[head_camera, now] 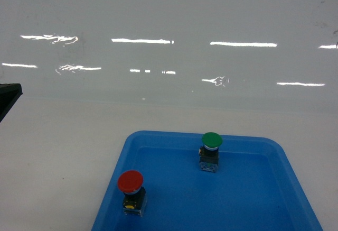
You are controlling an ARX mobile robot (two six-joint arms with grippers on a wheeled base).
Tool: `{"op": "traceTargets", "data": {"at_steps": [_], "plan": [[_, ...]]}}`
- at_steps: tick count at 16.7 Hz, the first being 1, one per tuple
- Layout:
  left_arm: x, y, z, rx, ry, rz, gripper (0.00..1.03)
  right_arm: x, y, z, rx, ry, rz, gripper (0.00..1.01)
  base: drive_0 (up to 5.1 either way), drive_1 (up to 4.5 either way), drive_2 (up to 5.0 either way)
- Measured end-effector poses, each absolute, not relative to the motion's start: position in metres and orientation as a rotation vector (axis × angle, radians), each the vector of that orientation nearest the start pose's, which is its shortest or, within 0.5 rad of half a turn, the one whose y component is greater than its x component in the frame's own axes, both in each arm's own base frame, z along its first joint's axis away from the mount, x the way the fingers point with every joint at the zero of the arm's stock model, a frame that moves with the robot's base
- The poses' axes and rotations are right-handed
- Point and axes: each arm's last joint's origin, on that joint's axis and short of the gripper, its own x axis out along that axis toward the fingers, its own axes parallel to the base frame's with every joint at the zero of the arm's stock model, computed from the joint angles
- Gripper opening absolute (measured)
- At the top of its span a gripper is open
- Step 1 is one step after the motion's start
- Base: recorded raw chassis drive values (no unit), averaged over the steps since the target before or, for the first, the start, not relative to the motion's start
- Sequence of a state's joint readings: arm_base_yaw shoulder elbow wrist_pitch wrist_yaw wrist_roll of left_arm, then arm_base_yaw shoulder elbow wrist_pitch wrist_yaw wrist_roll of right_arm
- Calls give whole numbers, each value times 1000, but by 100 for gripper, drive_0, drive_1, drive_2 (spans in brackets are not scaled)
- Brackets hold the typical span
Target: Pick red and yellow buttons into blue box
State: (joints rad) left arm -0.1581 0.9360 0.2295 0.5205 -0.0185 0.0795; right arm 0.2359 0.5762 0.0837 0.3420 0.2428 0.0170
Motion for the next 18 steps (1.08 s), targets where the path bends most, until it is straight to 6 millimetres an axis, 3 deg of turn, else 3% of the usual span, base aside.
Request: {"op": "traceTargets", "data": {"at_steps": [5, 8, 12, 18], "plan": [[182, -29, 184, 95, 188, -162, 98, 135, 25, 170, -25, 143, -8, 32, 0, 0, 0], [187, -38, 174, 111, 285, -210, 98, 135, 25, 170, -26, 143, -8, 32, 0, 0, 0], [202, -49, 158, 126, 377, -271, 98, 135, 25, 170, -27, 142, -8, 32, 0, 0, 0], [241, -75, 159, 140, 480, -351, 98, 135, 25, 170, -27, 142, -8, 32, 0, 0, 0]]}}
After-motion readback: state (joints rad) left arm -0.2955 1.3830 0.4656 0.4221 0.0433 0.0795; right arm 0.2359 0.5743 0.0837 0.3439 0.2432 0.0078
